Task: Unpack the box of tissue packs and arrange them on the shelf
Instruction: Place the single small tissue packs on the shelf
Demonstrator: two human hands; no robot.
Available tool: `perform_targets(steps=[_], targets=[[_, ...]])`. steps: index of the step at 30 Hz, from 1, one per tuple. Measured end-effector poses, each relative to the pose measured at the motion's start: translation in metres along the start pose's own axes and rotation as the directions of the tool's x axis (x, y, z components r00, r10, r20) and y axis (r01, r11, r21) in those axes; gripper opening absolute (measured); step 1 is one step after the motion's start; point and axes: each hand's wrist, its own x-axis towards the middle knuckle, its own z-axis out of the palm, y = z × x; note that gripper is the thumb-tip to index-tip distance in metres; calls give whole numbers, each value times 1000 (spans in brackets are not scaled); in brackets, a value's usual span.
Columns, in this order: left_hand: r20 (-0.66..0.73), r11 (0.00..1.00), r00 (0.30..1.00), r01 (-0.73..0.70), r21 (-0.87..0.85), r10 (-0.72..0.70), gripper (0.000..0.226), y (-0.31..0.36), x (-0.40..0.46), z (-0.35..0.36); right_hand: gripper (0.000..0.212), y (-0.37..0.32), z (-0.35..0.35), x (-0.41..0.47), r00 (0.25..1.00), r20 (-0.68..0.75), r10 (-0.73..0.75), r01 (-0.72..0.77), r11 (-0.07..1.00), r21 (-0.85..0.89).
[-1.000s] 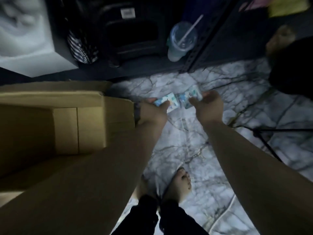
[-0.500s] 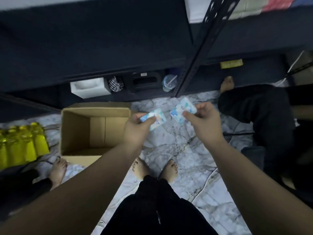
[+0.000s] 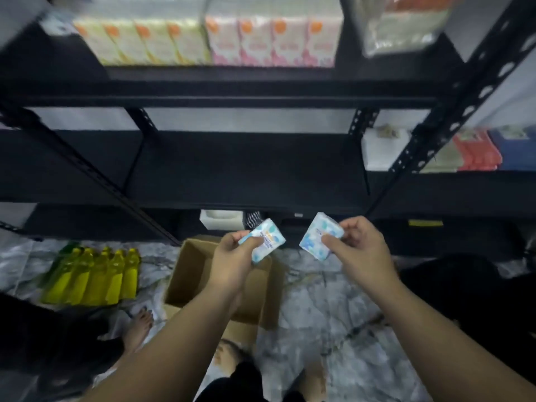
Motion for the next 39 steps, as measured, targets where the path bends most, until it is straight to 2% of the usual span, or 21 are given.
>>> perform_targets(steps=[8,14,22,31,39], targets=[[-52,960,959,-279,20,279,20,99,9,-83,26,-83,110,26,984,94,-151,155,987,-32],[-5,952,957,-290,-100,291,20,190,51,-168,24,-164,230,41,967,76,-244,244,970,11],[12,886,889,-455,-87,457,21,303,104,-249,26,-247,352,64,952,15,-305,301,945,126],[-16,842,849,-526,-119,528,26,339,128,-271,25,-279,394,84,947,19,-320,313,937,155],[-20,684,684,-728,48,730,28,368,133,-273,23,-290,390,93,943,37,-330,322,936,144]])
